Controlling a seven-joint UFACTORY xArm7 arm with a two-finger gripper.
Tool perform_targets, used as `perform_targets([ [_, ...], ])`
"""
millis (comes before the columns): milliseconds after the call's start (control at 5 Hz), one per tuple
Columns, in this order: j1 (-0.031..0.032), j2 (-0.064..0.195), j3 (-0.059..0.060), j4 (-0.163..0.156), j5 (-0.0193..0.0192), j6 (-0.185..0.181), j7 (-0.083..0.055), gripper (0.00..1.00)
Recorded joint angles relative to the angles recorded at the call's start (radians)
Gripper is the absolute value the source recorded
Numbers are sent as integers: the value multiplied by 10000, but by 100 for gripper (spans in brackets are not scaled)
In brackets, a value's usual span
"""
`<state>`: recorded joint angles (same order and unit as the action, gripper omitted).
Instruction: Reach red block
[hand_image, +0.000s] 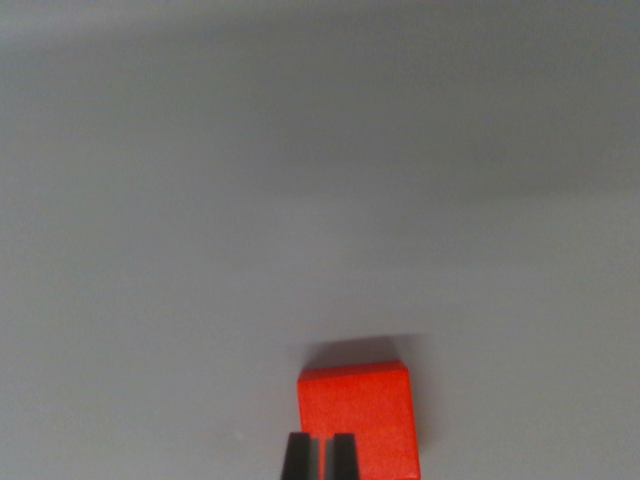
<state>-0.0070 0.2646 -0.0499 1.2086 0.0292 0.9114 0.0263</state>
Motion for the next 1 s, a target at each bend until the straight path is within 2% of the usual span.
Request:
perform_targets([
  [200,-22,175,-10,-259,0,-422,-5,0],
  [400,-22,175,-10,-259,0,-422,-5,0],
  [600,-43,340,-20,-504,0,-820,-10,0],
  [800,-43,340,-20,-504,0,-820,-10,0],
  [1000,-61,488,-28,-723,0,-1176,-15,0],
])
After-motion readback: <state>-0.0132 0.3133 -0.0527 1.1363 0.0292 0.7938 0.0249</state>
